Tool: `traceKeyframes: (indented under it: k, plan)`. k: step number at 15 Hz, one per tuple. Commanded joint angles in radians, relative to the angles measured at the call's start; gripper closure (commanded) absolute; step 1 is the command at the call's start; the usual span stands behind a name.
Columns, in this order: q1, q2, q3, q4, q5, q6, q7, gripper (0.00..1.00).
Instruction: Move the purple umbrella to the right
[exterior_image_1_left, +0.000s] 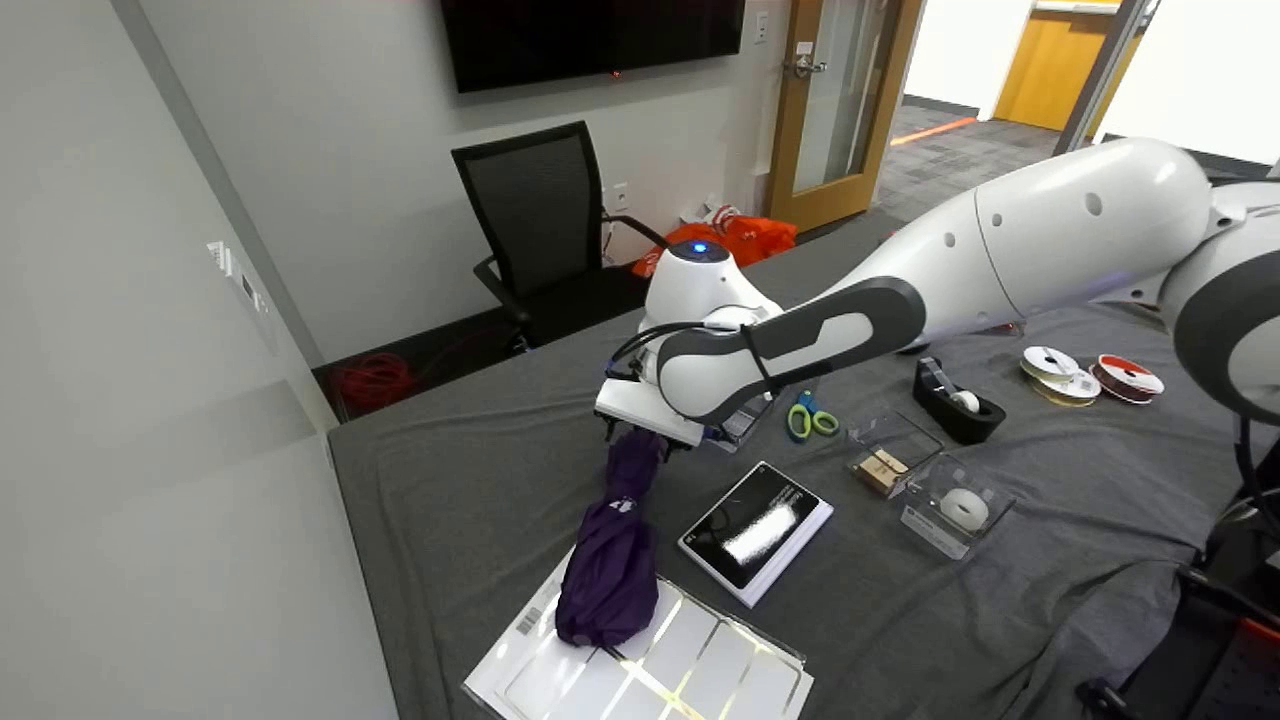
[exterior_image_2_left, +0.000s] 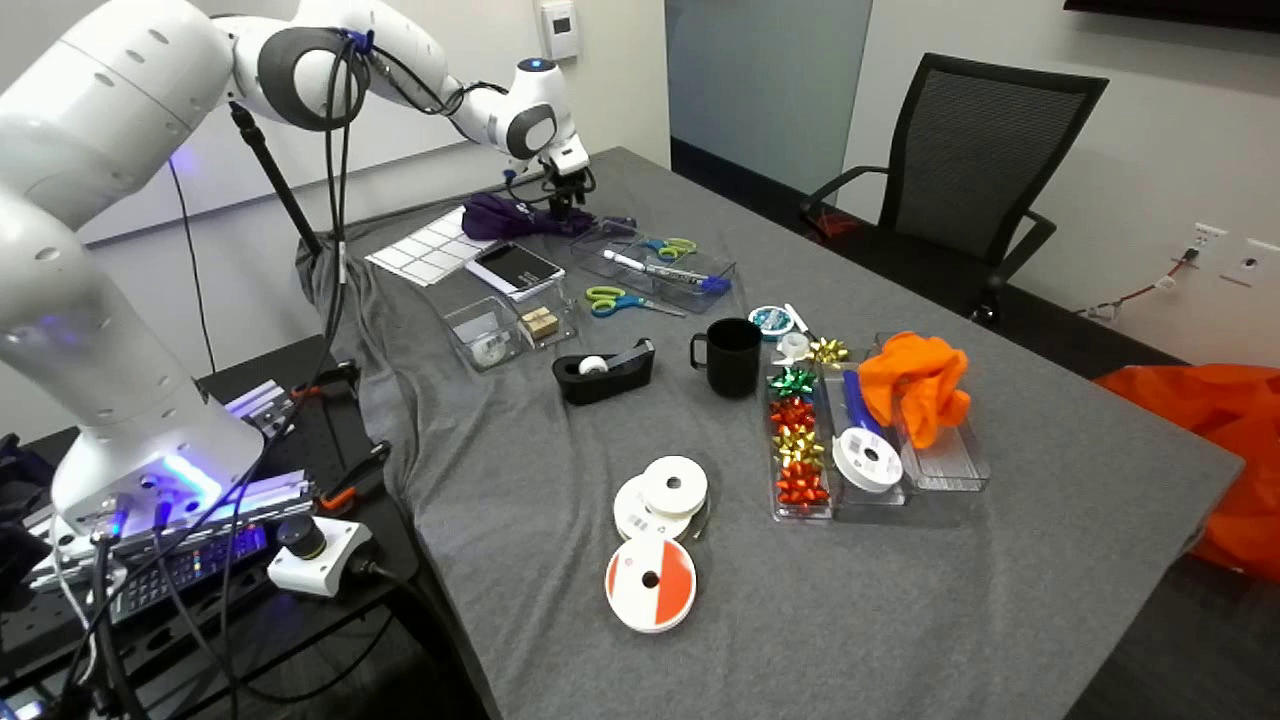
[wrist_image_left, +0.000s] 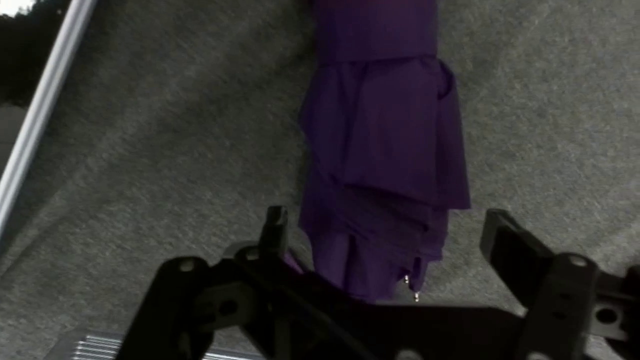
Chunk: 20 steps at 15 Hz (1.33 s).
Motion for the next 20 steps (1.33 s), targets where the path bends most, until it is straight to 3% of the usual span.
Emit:
traceKeyframes:
  k: [1,5,6,7,15,17,20]
  plan:
    - [0.019,0.065,-0.021,0.098,0.014,-0.027,0.022,0.00]
    - [0.025,0.102,-0.026,0.147,0.007,-0.048,0.032,0.00]
    - [0.027,0.110,-0.029,0.158,0.005,-0.057,0.033,0.25]
    - [0.028,0.117,-0.030,0.168,0.004,-0.067,0.032,0.26]
    - [0.027,0.145,-0.032,0.243,-0.002,-0.181,0.028,0.83]
    - [0.025,0.136,-0.032,0.242,-0.005,-0.202,0.024,0.91]
    - [0.019,0.111,-0.030,0.223,-0.014,-0.236,0.027,0.92]
